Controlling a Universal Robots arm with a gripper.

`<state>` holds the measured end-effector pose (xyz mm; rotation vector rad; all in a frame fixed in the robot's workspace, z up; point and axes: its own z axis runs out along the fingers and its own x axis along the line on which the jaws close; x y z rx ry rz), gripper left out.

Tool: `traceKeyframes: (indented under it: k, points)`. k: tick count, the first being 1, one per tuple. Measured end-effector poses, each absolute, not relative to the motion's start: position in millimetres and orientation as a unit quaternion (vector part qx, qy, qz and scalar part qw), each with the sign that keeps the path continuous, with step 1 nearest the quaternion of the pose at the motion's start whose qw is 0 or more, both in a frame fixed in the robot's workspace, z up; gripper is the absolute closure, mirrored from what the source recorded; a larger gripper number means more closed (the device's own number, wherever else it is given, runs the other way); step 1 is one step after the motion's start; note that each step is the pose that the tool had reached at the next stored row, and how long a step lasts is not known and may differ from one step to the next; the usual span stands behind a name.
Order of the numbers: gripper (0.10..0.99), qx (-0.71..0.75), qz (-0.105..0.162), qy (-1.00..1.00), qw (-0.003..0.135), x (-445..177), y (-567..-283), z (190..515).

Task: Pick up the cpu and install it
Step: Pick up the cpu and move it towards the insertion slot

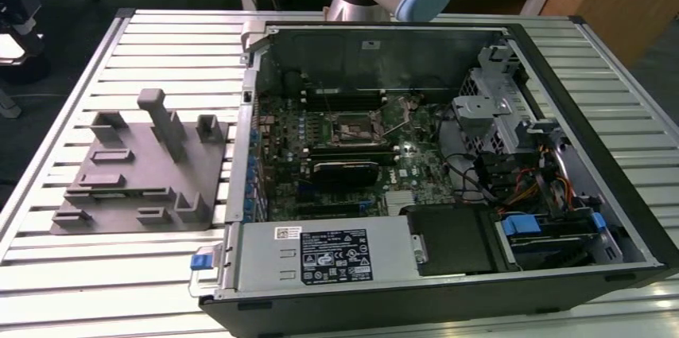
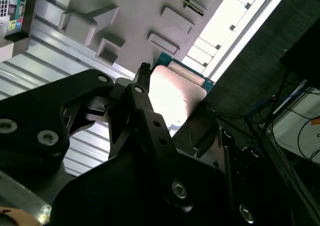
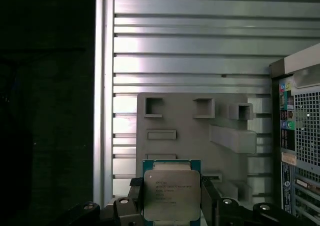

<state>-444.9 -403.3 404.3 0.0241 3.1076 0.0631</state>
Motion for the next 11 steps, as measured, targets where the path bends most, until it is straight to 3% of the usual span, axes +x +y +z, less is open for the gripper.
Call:
traceKeyframes:
  k: [11]
  points:
    - [0.545, 0.008, 0.02, 1.0, 0.018, -445, -403, 427]
